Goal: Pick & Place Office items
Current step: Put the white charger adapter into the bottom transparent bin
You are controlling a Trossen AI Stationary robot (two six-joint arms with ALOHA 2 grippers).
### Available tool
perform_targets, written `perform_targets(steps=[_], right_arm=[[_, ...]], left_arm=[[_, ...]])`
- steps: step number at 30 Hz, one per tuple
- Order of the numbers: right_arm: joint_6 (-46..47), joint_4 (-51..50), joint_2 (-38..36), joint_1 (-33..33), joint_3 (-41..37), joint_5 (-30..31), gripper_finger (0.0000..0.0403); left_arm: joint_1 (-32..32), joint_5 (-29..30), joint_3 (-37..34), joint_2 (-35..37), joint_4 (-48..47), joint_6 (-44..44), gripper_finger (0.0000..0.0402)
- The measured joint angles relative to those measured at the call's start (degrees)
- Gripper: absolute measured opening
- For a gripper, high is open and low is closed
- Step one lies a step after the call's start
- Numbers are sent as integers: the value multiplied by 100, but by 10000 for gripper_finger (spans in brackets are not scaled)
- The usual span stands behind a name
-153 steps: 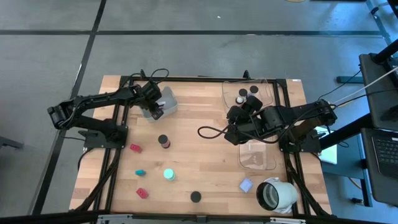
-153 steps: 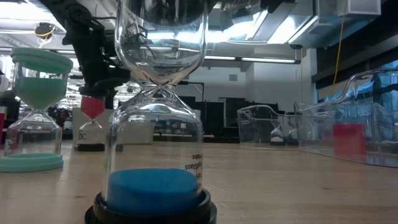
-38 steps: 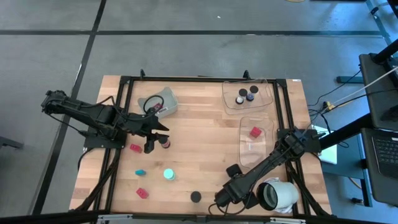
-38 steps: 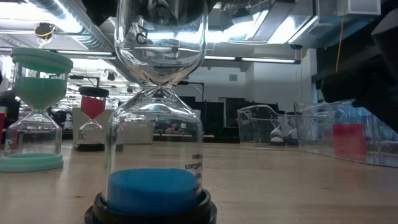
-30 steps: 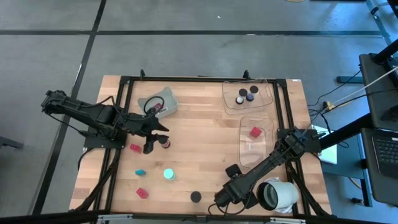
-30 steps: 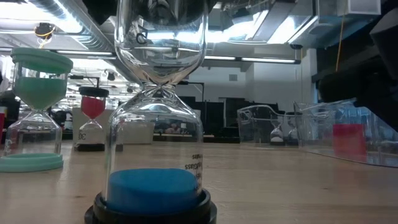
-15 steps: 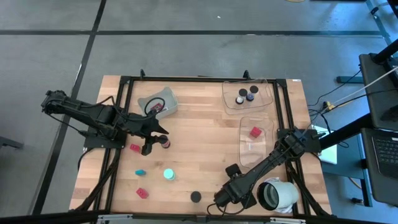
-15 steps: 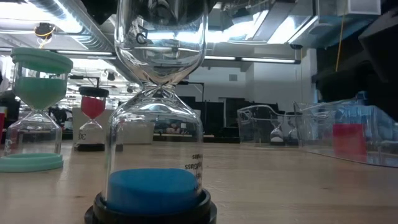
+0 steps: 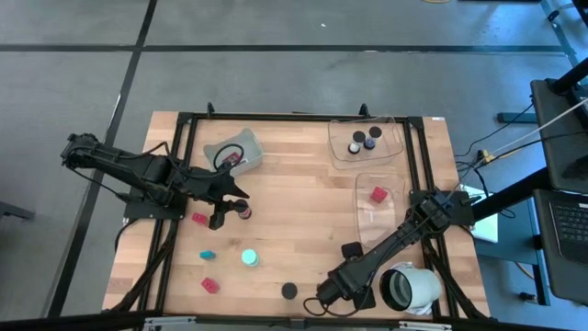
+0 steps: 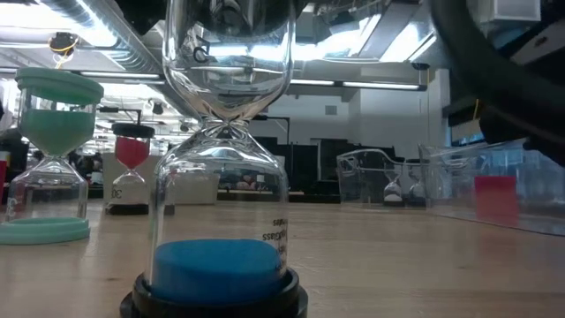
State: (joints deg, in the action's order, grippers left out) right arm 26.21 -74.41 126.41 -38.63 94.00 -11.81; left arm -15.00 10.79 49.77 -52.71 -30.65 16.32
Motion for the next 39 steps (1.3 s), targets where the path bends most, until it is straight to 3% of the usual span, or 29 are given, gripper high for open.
perform_targets(steps=[8,15,21,26,33,39], right_arm=[[284,-205,0,-11,-4,65,338],[637,-182,-7,-22,-420,-333,334],[527,-77,-5,-21,-496,-324,328],[459,125,-5,-20,-496,-195,294],[627,225,-11,-22,-490,-199,213],[642,229,-13,-22,-489,-197,209]], left_arm=[[0,0,0,0,0,0,130],[0,0,-1,0,0,0,130],[0,1,0,0,0,2,130],[0,0,-1,0,0,2,130],[0,2,-1,0,0,2,130],[0,1,1,0,0,2,130]])
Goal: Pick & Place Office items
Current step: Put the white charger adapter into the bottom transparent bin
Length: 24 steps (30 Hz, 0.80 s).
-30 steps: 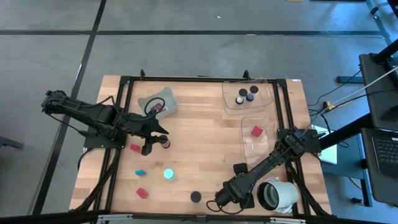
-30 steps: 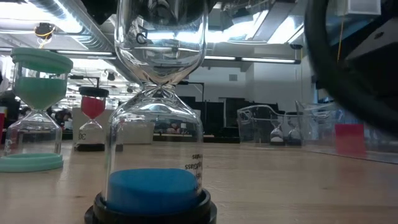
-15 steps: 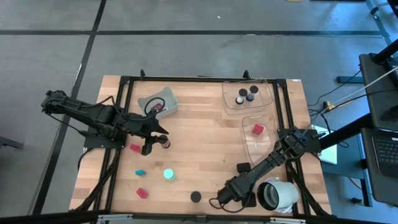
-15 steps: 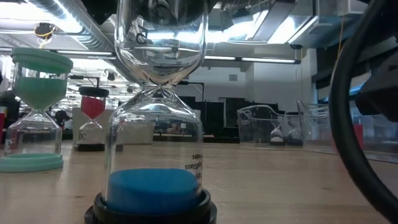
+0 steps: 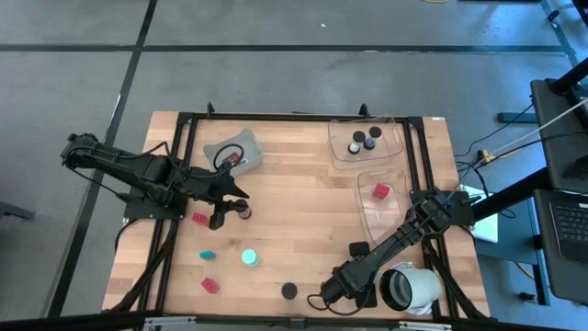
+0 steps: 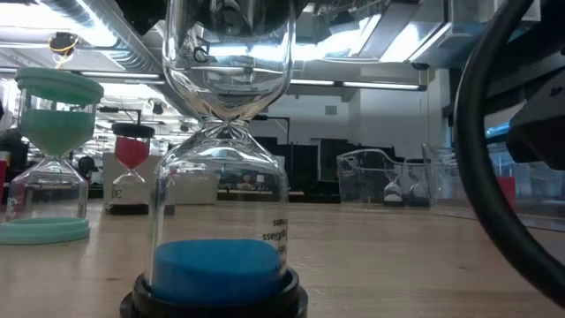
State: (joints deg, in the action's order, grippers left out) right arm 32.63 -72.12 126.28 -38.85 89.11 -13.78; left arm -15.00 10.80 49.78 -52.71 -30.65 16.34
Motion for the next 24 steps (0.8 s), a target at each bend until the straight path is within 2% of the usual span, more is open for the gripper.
perform_targets(steps=[7,13,20,24], right_arm=[[8,-165,-82,43,538,346,209],[-12,-557,-83,158,1523,1101,209],[-76,-1735,-83,323,2684,2191,209],[-228,-1732,-261,390,2918,2660,217]], left_arm=[[0,1,-2,0,0,0,130],[0,1,-2,2,0,0,130],[0,1,-1,2,1,0,130],[0,1,-2,2,0,0,130]])
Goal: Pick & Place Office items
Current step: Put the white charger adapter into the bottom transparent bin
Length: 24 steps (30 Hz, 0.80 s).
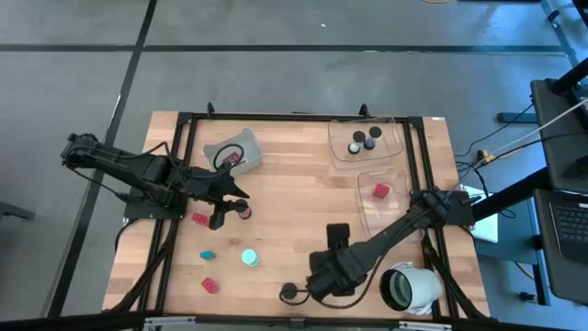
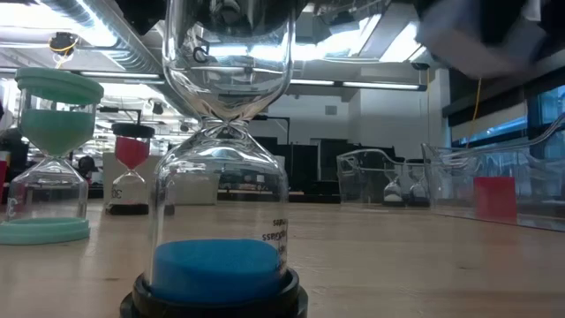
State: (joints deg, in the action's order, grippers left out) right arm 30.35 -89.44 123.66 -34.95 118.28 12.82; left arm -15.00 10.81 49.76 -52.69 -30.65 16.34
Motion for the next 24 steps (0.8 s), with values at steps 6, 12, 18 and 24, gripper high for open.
perform_targets(steps=[6,12,18,24], right_arm=[[87,-79,-603,145,-206,497,217],[565,-52,-1402,373,-804,767,210],[1612,-79,-2130,602,-1869,930,218],[3433,-59,-2489,922,-3127,853,217]], left_arm=[[0,0,2,0,16,0,130],[0,0,2,0,21,0,130],[0,0,2,0,19,0,130],[0,0,2,0,22,0,130]])
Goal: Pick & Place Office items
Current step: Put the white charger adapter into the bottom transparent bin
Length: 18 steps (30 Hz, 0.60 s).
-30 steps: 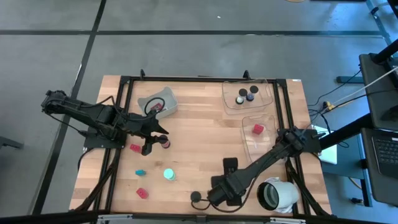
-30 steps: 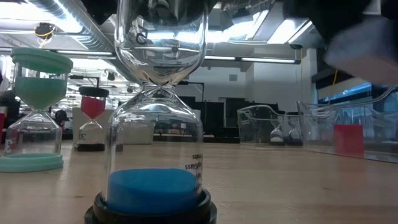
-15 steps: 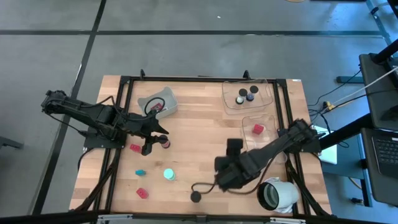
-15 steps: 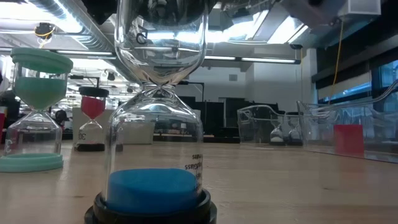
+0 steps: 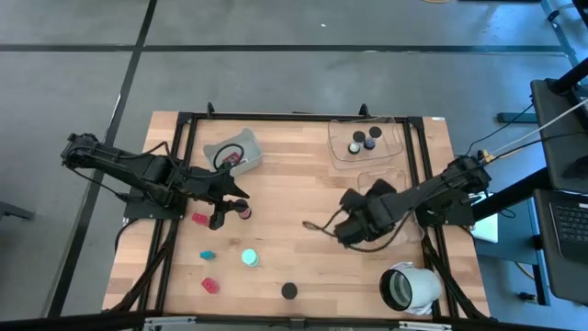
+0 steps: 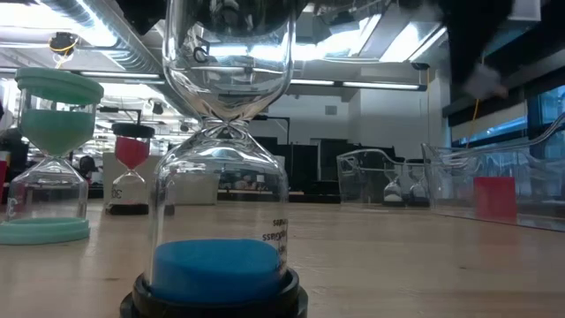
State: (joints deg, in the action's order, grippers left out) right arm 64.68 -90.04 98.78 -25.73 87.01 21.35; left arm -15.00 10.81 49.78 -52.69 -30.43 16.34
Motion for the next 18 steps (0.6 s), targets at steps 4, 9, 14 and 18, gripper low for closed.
perform_targets(steps=[4,9,14,18], right_arm=[[217,2,-17,211,-726,-475,217],[212,3,-17,424,-1393,-1017,217],[200,6,-17,548,-1718,-1096,217],[162,11,-17,580,-1948,-1170,217]], left_arm=[[0,0,0,0,0,0,130],[0,0,0,0,0,0,130],[0,0,-1,0,0,0,130],[0,0,-2,0,0,0,130]])
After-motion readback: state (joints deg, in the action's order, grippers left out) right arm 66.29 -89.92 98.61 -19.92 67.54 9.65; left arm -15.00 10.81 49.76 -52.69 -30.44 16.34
